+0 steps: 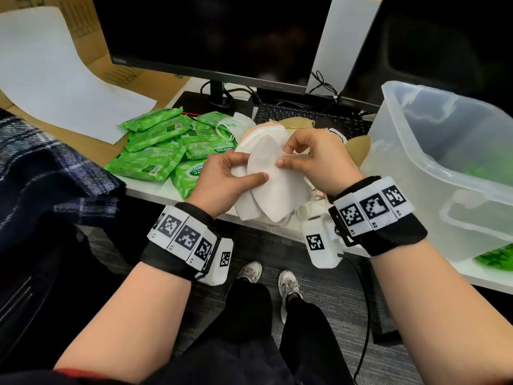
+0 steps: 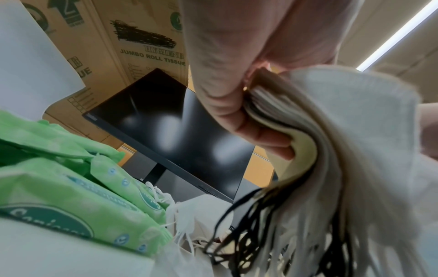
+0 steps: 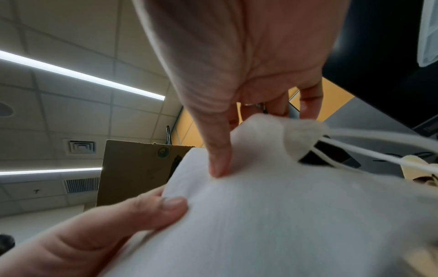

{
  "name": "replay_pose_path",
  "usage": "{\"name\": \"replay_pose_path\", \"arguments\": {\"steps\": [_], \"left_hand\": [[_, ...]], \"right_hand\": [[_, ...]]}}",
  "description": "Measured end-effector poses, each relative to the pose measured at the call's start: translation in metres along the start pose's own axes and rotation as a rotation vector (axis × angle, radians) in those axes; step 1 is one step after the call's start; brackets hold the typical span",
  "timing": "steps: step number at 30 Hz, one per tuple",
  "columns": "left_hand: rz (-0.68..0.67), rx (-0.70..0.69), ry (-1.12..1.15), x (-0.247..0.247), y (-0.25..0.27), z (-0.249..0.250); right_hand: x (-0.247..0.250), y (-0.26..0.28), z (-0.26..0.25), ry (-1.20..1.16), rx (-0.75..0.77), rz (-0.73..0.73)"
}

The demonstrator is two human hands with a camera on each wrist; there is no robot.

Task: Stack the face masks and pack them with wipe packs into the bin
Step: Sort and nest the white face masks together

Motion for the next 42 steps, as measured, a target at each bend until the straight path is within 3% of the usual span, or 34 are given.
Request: {"name": "replay_pose_path", "arguments": {"steps": [7,14,20,22,25,30,36,42], "left_hand": [[-0.038,-0.052,0.028,-0.004,-0.001,0.003],[-0.004,-0.125,0.009,-0.004,-0.003,0.001],[0.000,-0.023,0.008,-0.001,-0.006,-0.005],[0.002,-0.003,0.057,0.002,-0.006,-0.006],[0.020,-0.014,0.065,0.006,-0.006,-0.004],[0.030,-0.032,0.069,0.005,-0.006,-0.002],[0.003,0.129,0.313,-0.002,-0.005,-0.011],[-0.015,-0.070,0.171,-0.007,0.000,0.002]], "right_hand": [[-0.005,0.001,-0.004,-0.043,0.041,0.032],[-0.003,0.003,-0.004,0.022,0.092,0.182],[-0.006,0.002,0.007,-0.139,0.066,0.077],[-0.004,0.002,0.013,-0.246,0.038,0.117],[0.001,0.005,0.020,-0.371,0.007,0.165],[-0.004,0.005,0.016,-0.498,-0.020,0.064],[-0.015,0.002,0.002,-0.582,0.011,0.021],[-0.015,0.000,0.005,-0.504,0.046,0.100]]}}
Point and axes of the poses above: each hand's wrist, its own y-axis away from the middle knuckle, its own x-axis out of the back of the hand, z = x × y, the point moved 6 cm from there along -y, towards the middle knuckle, and after that the axes turned 11 degrees about x, right-handed, at the moved point
